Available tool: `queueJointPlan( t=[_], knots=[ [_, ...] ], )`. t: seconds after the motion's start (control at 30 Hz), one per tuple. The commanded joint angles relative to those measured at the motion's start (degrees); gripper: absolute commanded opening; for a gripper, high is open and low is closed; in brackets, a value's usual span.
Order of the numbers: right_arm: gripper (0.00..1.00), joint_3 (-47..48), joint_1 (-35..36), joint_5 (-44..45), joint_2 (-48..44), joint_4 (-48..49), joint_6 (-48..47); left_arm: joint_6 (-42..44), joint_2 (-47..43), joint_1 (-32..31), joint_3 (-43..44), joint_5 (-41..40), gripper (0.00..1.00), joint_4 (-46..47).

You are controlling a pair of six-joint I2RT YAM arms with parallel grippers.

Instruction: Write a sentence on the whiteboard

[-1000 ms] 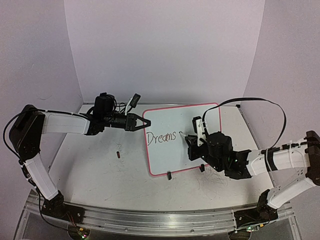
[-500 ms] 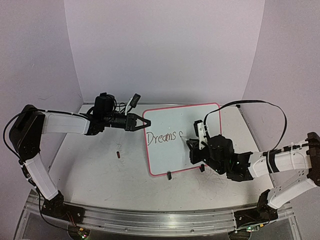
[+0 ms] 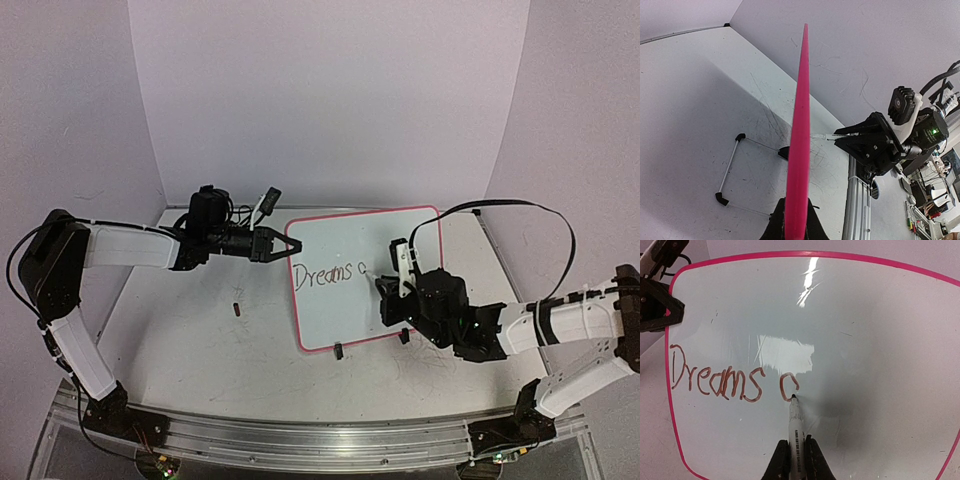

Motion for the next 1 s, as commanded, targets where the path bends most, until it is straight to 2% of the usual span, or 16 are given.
queueJointPlan(
  t=[0.0, 0.5, 0.97],
  knots=[
    [0.00, 3.2, -0.2, 2.8, 1.1, 1.8, -0.9, 0.8, -1.6, 0.0, 0.3, -2.5, 0.00, -2.0],
    [0.00, 3.9, -0.5, 2.9, 1.3, 1.0, -1.4, 0.8, -1.7, 0.1, 0.3, -2.5, 0.00, -2.0],
    [0.00, 0.6, 0.2, 1.7, -0.1, -2.1, 1.6, 0.8, -1.6, 0.1, 0.3, -2.7, 0.00, -2.0]
  ],
)
